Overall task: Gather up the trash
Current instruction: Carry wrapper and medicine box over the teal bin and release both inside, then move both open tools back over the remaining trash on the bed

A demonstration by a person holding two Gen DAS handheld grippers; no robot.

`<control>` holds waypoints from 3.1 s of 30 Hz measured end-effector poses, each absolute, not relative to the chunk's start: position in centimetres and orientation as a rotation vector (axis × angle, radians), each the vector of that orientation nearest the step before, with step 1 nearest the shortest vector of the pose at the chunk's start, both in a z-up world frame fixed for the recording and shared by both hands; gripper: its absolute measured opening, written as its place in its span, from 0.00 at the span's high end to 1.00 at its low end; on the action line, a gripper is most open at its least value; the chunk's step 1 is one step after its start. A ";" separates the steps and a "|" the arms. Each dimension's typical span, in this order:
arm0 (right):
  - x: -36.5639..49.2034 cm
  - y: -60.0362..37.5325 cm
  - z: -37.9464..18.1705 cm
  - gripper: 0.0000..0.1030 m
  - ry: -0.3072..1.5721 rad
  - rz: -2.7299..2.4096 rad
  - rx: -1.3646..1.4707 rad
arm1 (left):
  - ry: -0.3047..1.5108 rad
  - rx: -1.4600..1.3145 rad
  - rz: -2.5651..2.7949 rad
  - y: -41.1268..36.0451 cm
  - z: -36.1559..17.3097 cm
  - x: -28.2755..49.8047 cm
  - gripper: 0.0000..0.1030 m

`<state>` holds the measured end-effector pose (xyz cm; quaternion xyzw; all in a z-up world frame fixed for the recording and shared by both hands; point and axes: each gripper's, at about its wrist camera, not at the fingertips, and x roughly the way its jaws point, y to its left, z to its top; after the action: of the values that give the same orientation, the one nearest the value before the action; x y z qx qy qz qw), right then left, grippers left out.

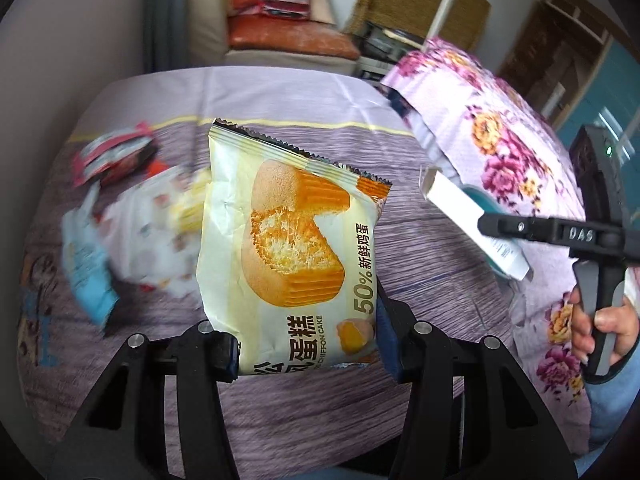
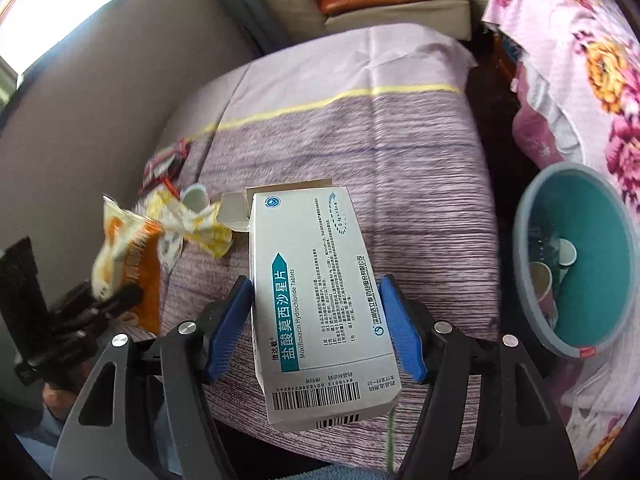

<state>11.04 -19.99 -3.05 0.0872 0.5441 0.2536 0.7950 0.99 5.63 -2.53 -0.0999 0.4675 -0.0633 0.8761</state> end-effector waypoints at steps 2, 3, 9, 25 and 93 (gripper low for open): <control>11.2 -20.8 -2.8 0.39 1.158 0.536 0.210 | 0.983 -0.192 -0.160 4.4 -2.8 2.1 0.49; 11.4 -21.2 -2.7 0.39 1.154 0.531 0.225 | 0.986 -0.185 -0.177 3.6 -2.9 2.8 0.49; 12.2 -23.2 -2.1 0.39 1.133 0.516 0.270 | 1.002 -0.183 -0.241 0.4 -3.5 5.8 0.49; 14.2 -32.4 -1.4 0.39 1.070 0.360 0.367 | 1.041 -0.064 -0.393 -8.9 -3.7 11.4 0.49; 15.3 -44.7 -4.7 0.16 1.141 -0.005 0.384 | 1.133 0.020 -0.507 -22.5 -6.5 16.9 0.12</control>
<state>15.29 -44.74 -4.74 0.1808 0.5366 -0.0025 0.8242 16.92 -22.47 -6.54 0.0092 0.5308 -0.2377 0.8135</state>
